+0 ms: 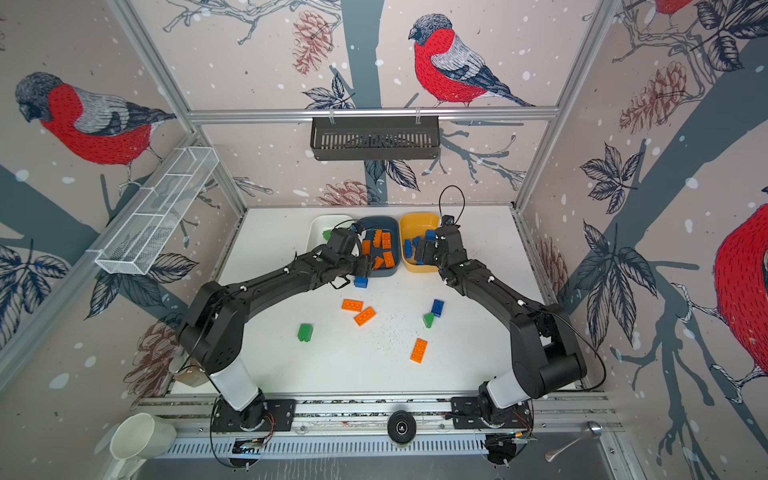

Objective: Sort the legos into containers by color
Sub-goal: 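Carry the orange brick over the teal container and open the left gripper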

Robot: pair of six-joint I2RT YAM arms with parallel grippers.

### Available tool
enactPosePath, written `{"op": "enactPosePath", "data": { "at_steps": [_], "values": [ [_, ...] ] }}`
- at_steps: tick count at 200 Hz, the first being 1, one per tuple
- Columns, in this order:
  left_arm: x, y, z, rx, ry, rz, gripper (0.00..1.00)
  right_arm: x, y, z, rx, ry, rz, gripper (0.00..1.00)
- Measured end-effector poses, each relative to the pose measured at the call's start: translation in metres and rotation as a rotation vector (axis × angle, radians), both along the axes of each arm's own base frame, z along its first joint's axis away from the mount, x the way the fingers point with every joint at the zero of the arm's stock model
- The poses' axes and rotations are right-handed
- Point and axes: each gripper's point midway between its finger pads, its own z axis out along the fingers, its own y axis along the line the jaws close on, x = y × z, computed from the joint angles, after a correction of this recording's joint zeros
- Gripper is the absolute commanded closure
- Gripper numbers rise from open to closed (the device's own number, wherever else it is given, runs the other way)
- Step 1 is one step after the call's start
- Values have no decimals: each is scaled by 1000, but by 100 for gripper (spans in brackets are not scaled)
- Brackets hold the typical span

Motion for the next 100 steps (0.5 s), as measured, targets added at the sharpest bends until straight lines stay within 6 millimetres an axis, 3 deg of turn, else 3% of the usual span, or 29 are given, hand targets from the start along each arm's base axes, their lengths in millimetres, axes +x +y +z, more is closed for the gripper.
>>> {"op": "enactPosePath", "data": {
  "at_steps": [34, 100],
  "values": [
    [37, -11, 8, -75, -4, 60, 48, -5, -4, 0, -3, -3, -7, 1],
    [94, -21, -18, -158, 98, 134, 48, -18, -19, 7, -15, -28, -47, 0]
  ]
}}
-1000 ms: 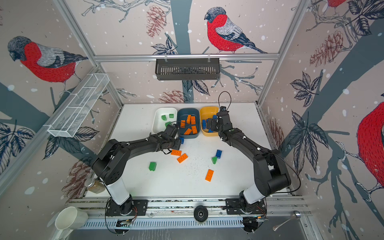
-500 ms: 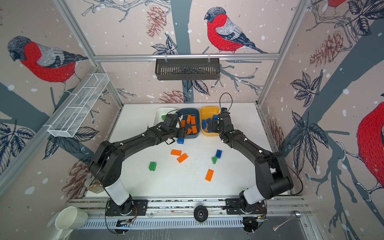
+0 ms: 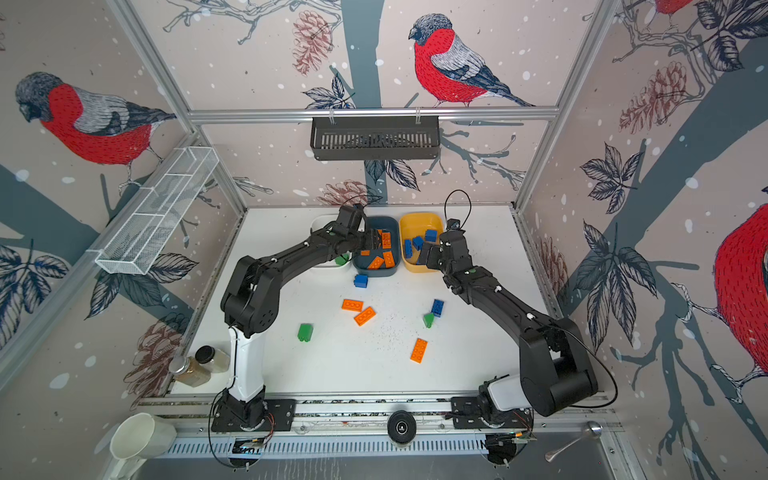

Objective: Sort the legos into containers by color
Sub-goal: 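Carry the orange brick over the teal container and open the left gripper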

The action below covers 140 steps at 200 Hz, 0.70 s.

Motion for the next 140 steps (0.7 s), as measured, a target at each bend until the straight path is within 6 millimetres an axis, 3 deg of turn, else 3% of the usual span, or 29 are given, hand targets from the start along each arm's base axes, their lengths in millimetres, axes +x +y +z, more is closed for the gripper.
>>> {"op": "enactPosePath", "data": {
  "at_steps": [33, 67, 107, 140],
  "values": [
    [18, -8, -7, 18, 23, 14, 39, -7, -6, 2, 3, -6, -20, 1],
    [30, -8, -10, 60, 37, 42, 19, -22, -12, -5, 20, 20, -37, 1],
    [20, -14, -3, 102, 27, 46, 9, -38, -17, -17, 32, 60, -49, 0],
    [2, -20, 20, 127, -17, 41, 3, -45, -15, -24, 49, 78, -36, 1]
  ]
}}
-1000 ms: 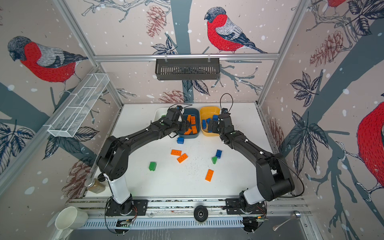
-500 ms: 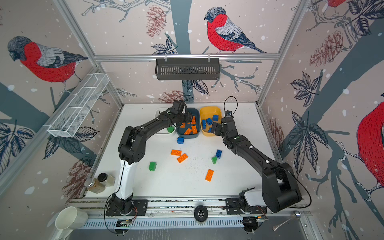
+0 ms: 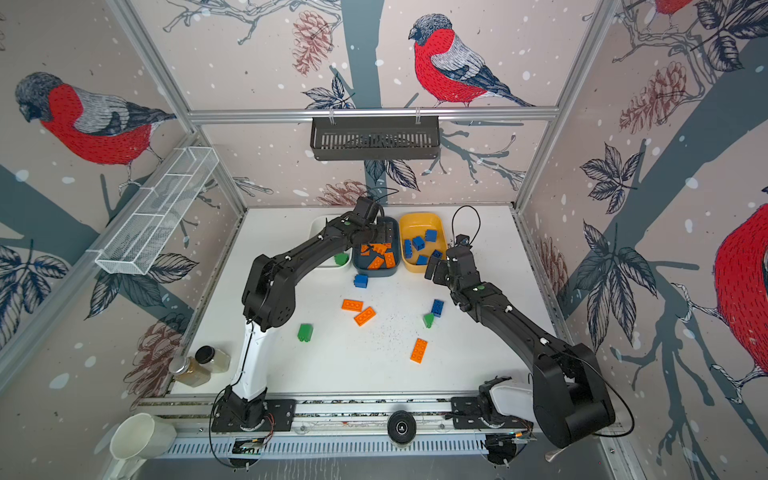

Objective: Sort the legos into containers by color
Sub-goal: 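Carry the orange brick over the teal container and open the left gripper, then grasp another orange brick with the left gripper while the right gripper moves forward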

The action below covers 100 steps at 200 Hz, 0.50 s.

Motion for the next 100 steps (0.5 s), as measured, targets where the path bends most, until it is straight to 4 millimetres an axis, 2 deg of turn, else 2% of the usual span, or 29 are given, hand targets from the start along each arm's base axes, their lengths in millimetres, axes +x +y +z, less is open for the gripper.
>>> {"op": "enactPosePath", "data": {
  "at_steps": [38, 64, 80, 100],
  "values": [
    [-44, 11, 4, 57, 0, -10, 3, -2, 1, 7, 31, -24, -2, 0],
    [-77, 33, -2, 96, 24, -13, 3, -1, 4, 7, 45, -29, 9, 1],
    [-98, 50, -11, 106, 58, 1, 4, -1, 6, 6, 50, -28, 15, 0],
    [-131, 69, -33, 126, 135, 2, 5, 0, 10, 5, 59, -28, 28, 1]
  ]
}}
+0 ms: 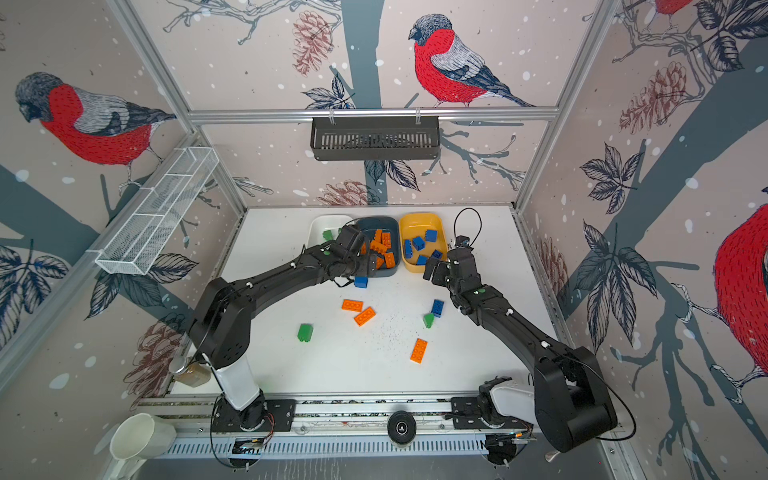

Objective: Sort the legos into containers by color
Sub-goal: 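Grasp another orange brick with the left gripper while the right gripper moves forward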

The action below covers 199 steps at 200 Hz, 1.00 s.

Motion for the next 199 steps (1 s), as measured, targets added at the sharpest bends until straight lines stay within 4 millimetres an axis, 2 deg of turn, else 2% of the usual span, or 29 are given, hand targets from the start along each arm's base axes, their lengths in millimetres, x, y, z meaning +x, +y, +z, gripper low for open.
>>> {"op": "enactPosePath", "data": {
  "at_steps": [27, 58, 108, 128, 140, 199],
  "values": [
    [-48, 13, -39, 18, 137, -50, 4, 4, 3, -1, 6, -5, 4, 0],
    [-67, 19, -59, 37, 205, -68, 6, 4, 14, 5, 28, -30, 40, 0],
    [-68, 20, -82, 77, 254, -73, 17, 6, 23, 14, 40, -66, 67, 0],
    [-63, 19, -85, 92, 249, -65, 28, 5, 25, 14, 41, -66, 74, 0],
    [-61, 20, -86, 105, 244, -59, 31, 5, 25, 14, 41, -66, 75, 0],
    [-60, 21, -89, 123, 238, -58, 32, 5, 27, 15, 39, -68, 80, 0]
  ]
}}
